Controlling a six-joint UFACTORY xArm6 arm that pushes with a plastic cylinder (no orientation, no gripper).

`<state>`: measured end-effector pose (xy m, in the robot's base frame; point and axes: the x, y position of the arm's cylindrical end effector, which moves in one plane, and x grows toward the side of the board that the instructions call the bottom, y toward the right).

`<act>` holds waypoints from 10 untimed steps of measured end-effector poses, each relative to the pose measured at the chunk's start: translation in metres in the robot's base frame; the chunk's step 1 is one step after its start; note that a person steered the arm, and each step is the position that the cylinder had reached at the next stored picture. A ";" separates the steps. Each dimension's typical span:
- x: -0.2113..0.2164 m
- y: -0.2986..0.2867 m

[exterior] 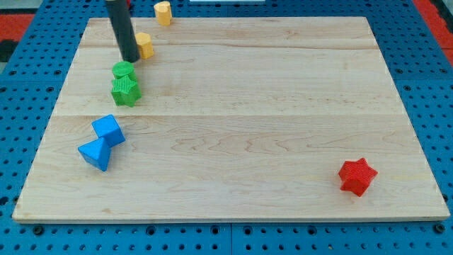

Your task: Slightly push the yellow hexagon close to the yellow heart

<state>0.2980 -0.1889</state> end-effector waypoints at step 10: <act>-0.027 0.050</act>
<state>0.2707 -0.1389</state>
